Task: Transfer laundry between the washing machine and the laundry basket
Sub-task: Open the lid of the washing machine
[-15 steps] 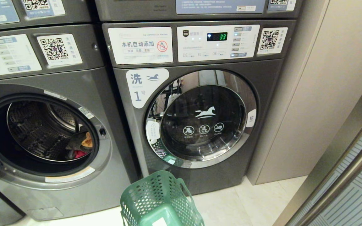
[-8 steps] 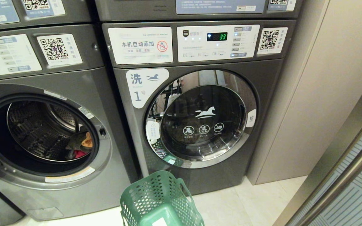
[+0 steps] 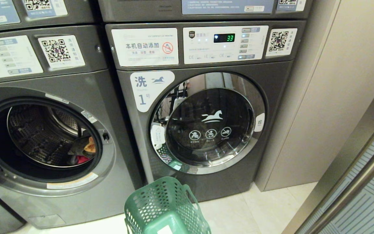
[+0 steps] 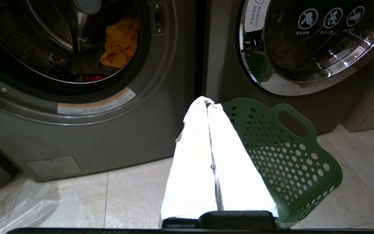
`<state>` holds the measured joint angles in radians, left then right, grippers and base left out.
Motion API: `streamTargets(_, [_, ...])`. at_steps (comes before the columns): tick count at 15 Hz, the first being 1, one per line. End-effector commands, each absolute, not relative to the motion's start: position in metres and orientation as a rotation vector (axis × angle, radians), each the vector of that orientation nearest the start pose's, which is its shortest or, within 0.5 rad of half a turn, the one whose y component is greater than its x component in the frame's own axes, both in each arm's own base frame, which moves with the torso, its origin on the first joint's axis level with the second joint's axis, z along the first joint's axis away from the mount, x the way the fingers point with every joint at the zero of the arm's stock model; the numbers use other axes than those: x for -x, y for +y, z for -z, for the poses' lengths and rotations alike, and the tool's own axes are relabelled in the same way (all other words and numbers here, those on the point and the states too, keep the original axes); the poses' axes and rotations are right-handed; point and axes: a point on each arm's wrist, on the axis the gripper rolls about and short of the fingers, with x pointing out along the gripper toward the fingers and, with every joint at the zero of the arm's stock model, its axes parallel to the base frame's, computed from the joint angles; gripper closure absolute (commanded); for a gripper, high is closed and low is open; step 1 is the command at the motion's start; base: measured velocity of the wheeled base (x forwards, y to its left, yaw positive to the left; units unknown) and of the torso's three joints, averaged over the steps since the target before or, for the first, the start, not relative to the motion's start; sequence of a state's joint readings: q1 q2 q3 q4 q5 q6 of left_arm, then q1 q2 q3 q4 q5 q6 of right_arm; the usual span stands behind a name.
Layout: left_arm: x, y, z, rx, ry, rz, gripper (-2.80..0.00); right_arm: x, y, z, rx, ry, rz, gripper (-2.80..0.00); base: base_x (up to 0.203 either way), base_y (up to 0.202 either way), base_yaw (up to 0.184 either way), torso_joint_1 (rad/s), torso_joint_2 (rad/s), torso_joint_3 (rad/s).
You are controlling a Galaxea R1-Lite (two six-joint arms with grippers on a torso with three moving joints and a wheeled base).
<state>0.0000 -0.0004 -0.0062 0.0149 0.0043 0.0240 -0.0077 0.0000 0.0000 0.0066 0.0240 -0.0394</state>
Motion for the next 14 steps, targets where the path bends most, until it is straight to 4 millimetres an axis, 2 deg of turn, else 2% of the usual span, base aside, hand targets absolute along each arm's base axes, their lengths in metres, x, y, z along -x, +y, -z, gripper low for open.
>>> streamTargets(1, [0.0233,0.0001,-0.0756,-0.025,0.009,-0.004,0.0,0.0227,0.0007,-0.0748,0.04,0.008,-0.017,0.0,0.0,0.0,0.0,0.0,0.0,0.0])
streamTargets(8, [0.0234,0.0001,-0.076,-0.023,0.008,-0.005,0.0,0.0227,0.0008,-0.0749,0.043,0.007,-0.019,0.0,0.0,0.0,0.0,0.0,0.0,0.0])
streamTargets(14, [0.0234,0.0001,-0.076,-0.021,0.008,-0.003,0.0,0.0227,0.0007,-0.0748,0.04,0.009,-0.017,0.0,0.002,-0.006,0.141,0.002,0.0,0.001])
